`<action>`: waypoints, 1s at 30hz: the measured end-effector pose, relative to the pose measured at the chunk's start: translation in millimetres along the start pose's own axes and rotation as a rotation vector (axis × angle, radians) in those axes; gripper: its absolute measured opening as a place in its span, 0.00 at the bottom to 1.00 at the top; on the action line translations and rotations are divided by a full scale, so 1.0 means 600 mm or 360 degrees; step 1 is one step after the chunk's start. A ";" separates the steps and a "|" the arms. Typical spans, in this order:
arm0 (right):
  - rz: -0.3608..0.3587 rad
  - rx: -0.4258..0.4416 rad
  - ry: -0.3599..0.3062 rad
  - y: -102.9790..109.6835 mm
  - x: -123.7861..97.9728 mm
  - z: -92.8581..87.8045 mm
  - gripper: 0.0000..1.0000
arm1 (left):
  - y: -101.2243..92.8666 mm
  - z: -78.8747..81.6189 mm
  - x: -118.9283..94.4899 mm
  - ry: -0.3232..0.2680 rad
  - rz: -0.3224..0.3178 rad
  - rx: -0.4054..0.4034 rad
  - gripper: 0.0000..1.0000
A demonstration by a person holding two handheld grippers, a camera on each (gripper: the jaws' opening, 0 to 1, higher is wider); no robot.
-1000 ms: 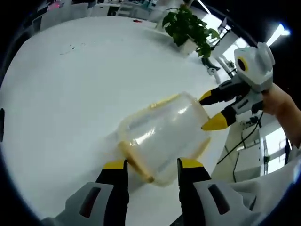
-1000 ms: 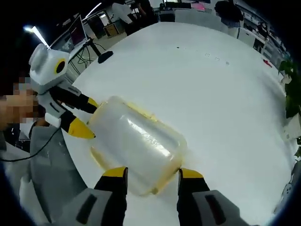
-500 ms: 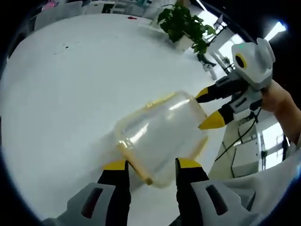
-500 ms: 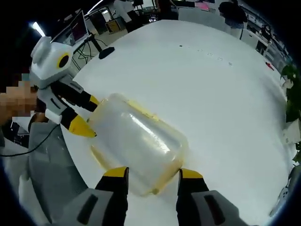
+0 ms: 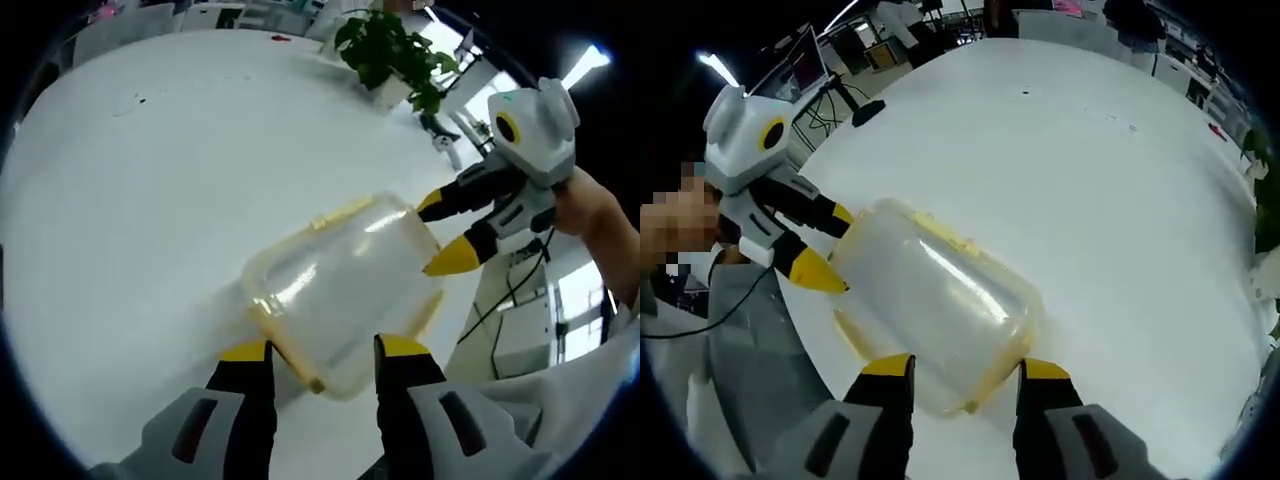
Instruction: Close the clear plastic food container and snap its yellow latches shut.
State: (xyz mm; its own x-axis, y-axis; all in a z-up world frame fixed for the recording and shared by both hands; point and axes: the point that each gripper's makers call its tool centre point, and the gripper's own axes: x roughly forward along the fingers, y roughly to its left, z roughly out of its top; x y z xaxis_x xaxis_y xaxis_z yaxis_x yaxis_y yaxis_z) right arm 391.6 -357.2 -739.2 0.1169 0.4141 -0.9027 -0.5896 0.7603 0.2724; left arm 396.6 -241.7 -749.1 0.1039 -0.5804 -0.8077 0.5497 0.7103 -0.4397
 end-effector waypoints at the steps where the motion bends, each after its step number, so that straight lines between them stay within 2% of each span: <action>1: -0.0005 0.0001 0.0007 0.000 0.000 -0.001 0.38 | 0.000 0.000 0.000 0.0000 0.0001 -0.0002 0.37; 5: -0.0006 -0.0024 0.0008 0.000 0.001 0.000 0.39 | -0.001 0.001 -0.002 -0.0030 0.0001 -0.0017 0.38; 8: -0.0021 -0.0042 -0.0001 0.002 -0.001 0.000 0.40 | -0.003 0.006 -0.005 -0.0056 0.0023 0.0057 0.40; 13: -0.0054 -0.0065 -0.0011 0.002 -0.004 0.001 0.40 | 0.000 0.007 -0.011 -0.0078 0.0009 0.0100 0.42; 16: -0.0153 -0.0228 -0.0026 -0.001 -0.006 0.009 0.41 | 0.002 0.007 -0.013 -0.0087 0.0024 0.0124 0.44; 18: -0.0152 -0.0315 -0.0026 0.005 -0.007 0.009 0.42 | 0.001 0.004 -0.014 -0.0072 0.0020 0.0161 0.44; 20: -0.0145 -0.0297 -0.0026 0.005 -0.006 0.008 0.42 | 0.001 0.005 -0.017 -0.0076 0.0029 0.0183 0.44; 22: -0.0147 -0.0346 -0.0018 0.002 -0.009 0.008 0.40 | 0.004 0.006 -0.021 -0.0085 0.0036 0.0233 0.43; 25: -0.0165 -0.0427 -0.0015 0.002 -0.017 0.006 0.36 | 0.006 0.002 -0.026 -0.0078 0.0041 0.0242 0.46; 28: -0.0146 -0.0476 -0.0047 0.006 -0.021 0.011 0.37 | 0.009 0.004 -0.030 -0.0082 0.0060 0.0306 0.47; 30: -0.0115 -0.0620 -0.0104 0.015 -0.022 0.022 0.36 | 0.006 0.008 -0.035 -0.0110 0.0046 0.0326 0.48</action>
State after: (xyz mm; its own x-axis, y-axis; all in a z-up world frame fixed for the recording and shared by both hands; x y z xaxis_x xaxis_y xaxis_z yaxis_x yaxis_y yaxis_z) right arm 395.1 -349.0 -720.4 0.2122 0.4067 -0.8886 -0.8354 0.5472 0.0510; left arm 400.3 -228.9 -731.5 0.1747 -0.5920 -0.7868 0.7019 0.6353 -0.3221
